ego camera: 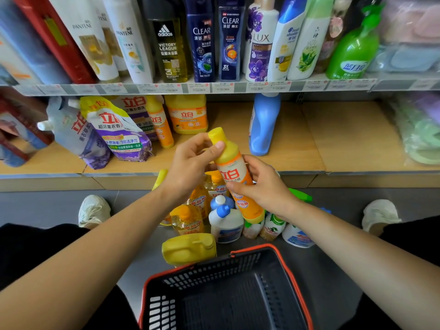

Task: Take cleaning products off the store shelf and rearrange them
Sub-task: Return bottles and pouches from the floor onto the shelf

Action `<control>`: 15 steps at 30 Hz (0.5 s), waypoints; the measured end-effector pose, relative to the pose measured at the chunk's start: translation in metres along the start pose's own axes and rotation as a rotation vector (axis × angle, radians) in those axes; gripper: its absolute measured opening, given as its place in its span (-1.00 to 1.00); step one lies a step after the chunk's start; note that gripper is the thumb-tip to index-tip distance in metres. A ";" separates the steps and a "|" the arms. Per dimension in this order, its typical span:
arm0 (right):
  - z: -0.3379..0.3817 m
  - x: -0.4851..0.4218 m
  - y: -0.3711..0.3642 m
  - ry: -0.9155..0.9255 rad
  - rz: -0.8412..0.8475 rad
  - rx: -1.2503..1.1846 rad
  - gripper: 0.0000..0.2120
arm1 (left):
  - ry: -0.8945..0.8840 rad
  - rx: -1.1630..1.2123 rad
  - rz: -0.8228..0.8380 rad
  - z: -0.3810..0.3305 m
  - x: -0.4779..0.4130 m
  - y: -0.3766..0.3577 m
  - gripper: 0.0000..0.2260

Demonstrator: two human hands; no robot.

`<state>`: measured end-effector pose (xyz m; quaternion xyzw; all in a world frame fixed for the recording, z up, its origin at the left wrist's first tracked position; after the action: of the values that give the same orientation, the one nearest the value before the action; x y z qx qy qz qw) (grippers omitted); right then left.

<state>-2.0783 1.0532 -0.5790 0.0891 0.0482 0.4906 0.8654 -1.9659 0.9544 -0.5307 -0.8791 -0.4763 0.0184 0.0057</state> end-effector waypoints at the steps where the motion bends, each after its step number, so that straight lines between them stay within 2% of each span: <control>1: 0.001 0.000 0.001 0.012 -0.003 -0.008 -0.48 | -0.006 0.000 0.011 -0.002 0.001 -0.002 -0.71; 4: 0.002 -0.002 0.003 0.035 -0.010 -0.025 -0.47 | -0.090 -0.014 -0.007 -0.015 0.002 -0.001 -0.73; 8: 0.000 -0.003 0.006 0.073 -0.035 0.034 -0.45 | -0.284 -0.231 -0.058 -0.032 0.001 0.009 -0.74; 15: -0.001 -0.004 0.011 0.153 -0.120 0.147 -0.42 | -0.371 -0.416 -0.180 -0.036 0.007 0.019 -0.82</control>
<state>-2.0898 1.0556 -0.5782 0.1117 0.1551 0.4387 0.8781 -1.9450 0.9508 -0.4951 -0.7971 -0.5388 0.0802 -0.2605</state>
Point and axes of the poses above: each hand's wrist, its own x-axis away from the middle knuckle, its own y-axis out of the back of the hand, z = x × y, the point moved 10 cm from there along -x, towards the middle knuckle, and after that the axes turned 10 degrees about -z, right-handed, at the moved point
